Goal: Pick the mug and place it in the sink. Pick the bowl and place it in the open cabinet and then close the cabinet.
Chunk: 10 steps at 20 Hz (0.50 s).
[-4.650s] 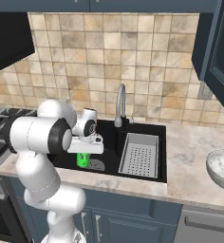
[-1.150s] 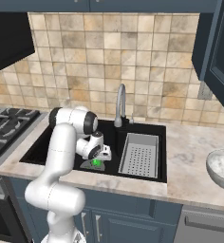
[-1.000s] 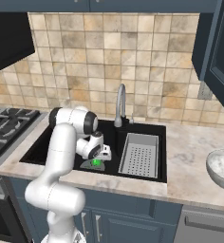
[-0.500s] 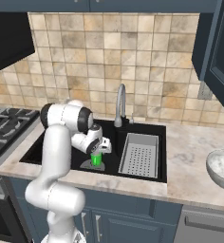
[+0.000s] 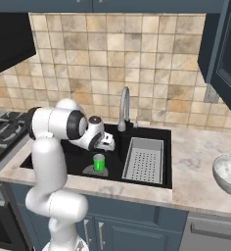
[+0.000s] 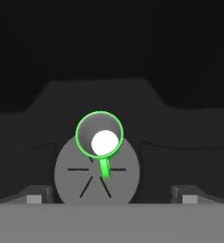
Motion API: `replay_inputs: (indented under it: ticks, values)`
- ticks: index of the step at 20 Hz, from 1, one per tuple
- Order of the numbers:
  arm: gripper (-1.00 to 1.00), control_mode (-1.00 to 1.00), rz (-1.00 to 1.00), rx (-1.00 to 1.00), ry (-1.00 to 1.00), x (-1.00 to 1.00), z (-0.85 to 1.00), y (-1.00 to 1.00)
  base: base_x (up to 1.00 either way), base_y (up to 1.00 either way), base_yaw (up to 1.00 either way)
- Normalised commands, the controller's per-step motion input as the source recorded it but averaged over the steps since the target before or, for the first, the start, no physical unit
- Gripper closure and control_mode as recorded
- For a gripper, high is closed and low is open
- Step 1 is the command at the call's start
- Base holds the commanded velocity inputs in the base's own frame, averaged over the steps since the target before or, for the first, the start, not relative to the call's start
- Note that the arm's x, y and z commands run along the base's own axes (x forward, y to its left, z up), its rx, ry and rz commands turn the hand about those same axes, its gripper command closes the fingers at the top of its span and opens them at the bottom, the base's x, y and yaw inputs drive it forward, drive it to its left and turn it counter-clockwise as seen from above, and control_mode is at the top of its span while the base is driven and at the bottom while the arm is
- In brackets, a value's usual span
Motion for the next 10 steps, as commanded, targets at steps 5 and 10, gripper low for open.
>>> replay_inputs:
  ticks: [5, 10]
  values:
    - [-1.00, -1.00, -0.08, 0.03, 0.08, -0.15, 0.90, 0.00, 0.00, 0.00, 0.00]
    - [-1.00, -1.00, -0.05, 0.02, 0.05, -0.24, 0.88, 0.00, 0.00, 0.00, 0.00]
